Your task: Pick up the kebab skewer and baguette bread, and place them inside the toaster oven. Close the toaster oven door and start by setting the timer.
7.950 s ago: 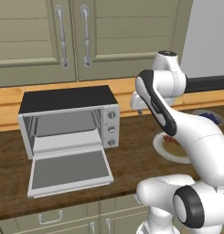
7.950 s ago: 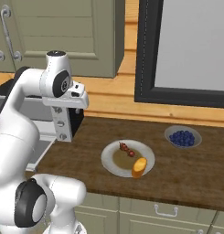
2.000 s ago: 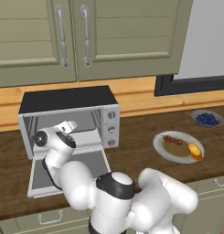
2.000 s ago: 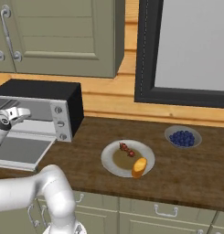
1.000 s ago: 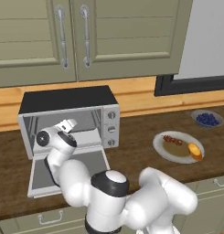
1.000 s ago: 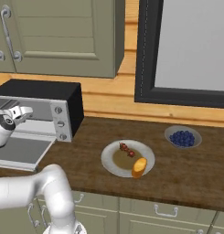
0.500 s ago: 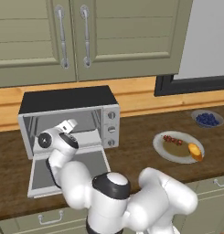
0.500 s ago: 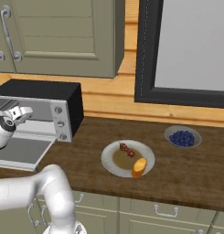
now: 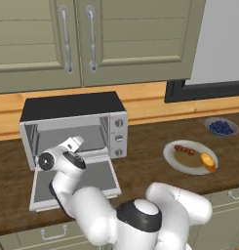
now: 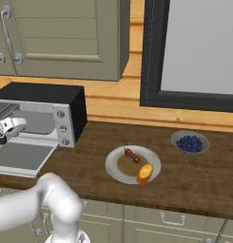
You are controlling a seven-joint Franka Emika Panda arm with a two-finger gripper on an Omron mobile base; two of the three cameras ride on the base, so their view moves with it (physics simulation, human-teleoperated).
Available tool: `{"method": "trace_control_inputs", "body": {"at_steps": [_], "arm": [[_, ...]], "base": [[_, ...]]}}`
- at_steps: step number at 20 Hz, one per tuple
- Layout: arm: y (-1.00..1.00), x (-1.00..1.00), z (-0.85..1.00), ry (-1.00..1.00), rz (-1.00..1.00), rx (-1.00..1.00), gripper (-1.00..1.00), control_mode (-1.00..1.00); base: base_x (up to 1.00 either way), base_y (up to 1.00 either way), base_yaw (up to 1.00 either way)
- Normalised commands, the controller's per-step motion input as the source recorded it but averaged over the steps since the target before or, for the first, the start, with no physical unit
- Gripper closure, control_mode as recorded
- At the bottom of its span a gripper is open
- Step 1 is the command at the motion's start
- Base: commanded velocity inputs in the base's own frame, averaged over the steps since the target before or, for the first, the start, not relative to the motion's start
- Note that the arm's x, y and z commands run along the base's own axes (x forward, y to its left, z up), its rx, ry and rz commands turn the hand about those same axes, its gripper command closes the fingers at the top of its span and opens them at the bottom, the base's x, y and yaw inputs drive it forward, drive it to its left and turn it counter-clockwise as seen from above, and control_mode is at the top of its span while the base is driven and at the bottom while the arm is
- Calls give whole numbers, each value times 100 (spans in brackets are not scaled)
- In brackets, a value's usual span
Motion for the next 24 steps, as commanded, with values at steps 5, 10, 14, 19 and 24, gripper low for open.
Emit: {"method": "trace_control_inputs", "body": {"at_steps": [5,10,14,19,24], "arm": [[-32,-98,0,5,-1,0,100,-100],[-47,-85,0,9,-3,0,100,-100],[-45,-89,0,11,-5,0,100,-100],[-43,-86,10,15,-7,0,100,-100],[-9,-68,92,28,-21,2,100,-100]], "base": [[0,0,0],[0,0,0],[0,0,0],[0,0,0],[0,0,0]]}}
